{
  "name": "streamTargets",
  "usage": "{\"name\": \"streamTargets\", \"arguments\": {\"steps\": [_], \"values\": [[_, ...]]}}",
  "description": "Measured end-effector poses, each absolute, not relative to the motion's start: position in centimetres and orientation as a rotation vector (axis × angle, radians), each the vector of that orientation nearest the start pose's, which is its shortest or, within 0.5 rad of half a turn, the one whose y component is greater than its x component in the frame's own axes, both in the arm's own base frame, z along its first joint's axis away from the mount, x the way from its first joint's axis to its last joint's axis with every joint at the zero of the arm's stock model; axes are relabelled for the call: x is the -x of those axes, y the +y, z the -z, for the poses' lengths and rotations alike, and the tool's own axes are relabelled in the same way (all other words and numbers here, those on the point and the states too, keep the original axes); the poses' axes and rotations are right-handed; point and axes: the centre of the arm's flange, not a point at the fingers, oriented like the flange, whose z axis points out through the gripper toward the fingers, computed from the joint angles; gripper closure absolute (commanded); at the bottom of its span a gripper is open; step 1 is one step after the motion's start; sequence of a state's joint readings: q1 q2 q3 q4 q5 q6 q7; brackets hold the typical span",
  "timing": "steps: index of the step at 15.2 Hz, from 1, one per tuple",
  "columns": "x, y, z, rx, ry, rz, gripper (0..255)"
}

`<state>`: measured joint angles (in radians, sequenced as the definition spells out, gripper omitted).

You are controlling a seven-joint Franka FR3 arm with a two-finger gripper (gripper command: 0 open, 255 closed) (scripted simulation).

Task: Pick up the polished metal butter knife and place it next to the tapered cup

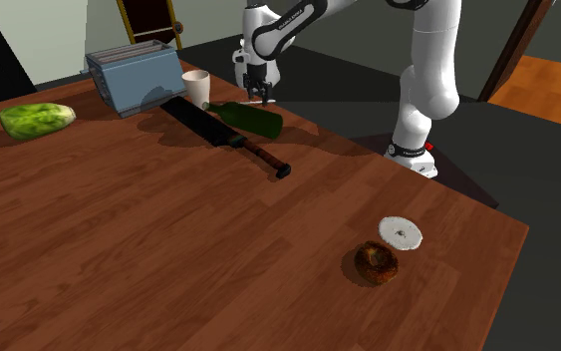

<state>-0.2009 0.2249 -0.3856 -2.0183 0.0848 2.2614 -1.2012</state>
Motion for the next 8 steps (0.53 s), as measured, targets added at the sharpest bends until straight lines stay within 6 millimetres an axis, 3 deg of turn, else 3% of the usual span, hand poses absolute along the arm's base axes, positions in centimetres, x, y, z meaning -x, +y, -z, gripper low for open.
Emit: {"name": "streamTargets", "arguments": {"steps": [3, 8], "values": [[-49.9, -32.0, -35.1, 3.051, -0.897, 0.013, 0], [-49.9, -31.8, -39.4, 3.051, -0.898, 0.015, 0]]}}
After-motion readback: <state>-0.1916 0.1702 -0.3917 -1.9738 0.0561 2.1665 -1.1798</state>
